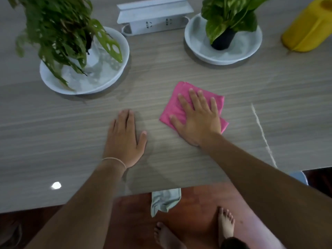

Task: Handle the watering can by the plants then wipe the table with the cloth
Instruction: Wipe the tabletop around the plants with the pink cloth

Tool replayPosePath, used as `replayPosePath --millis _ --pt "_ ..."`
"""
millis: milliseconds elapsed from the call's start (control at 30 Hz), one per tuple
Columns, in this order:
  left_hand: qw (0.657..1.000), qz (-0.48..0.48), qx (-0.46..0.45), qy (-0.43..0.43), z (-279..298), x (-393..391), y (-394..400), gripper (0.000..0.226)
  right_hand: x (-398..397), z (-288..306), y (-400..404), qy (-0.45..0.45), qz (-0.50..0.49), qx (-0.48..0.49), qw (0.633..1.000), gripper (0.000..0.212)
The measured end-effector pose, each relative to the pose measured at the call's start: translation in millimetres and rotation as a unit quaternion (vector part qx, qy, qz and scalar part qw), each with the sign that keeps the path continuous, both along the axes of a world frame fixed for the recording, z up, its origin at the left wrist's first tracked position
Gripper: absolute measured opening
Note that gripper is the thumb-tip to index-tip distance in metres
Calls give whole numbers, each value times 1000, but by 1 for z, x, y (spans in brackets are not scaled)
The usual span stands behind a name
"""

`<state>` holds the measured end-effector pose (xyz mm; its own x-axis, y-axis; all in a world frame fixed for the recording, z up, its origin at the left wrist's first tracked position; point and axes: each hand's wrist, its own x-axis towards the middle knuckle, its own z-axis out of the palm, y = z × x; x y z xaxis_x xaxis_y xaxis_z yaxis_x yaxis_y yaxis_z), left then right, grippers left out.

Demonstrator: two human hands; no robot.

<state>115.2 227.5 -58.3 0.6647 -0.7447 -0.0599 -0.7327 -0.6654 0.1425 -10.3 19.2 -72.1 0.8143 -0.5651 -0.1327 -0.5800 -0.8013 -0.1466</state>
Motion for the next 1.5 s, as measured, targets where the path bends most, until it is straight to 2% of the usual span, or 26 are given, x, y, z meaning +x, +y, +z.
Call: replayPosePath --millis 233,433,533,733,833,933,1100,1500 --pt "997 -78 6 -13 -1 -65 -117 81 -85 1 -147 11 -64 -35 997 88" --pt "994 -108 23 -22 -5 -121 -226 79 -178 1 -241 -13 -140 -31 990 88" --pt "995 -87 32 -27 -6 -139 -255 79 -208 1 -262 -12 -146 -35 989 87" --pt "996 -83 29 -23 -5 -140 -253 74 -213 0 -260 -2 -148 -32 988 88" --pt "995 -102 12 -16 -7 -136 -250 73 -215 1 -238 1 -154 -31 988 88" --pt "992 -123 -29 -5 -10 -124 -226 69 -210 0 -184 -15 -132 -25 991 84" --pt "997 -64 -39 2 -8 -82 -152 66 -173 -4 -64 -29 -59 -24 998 81" --pt "996 89 -9 -20 0 75 154 76 22 -2 182 -42 76 -11 996 80"
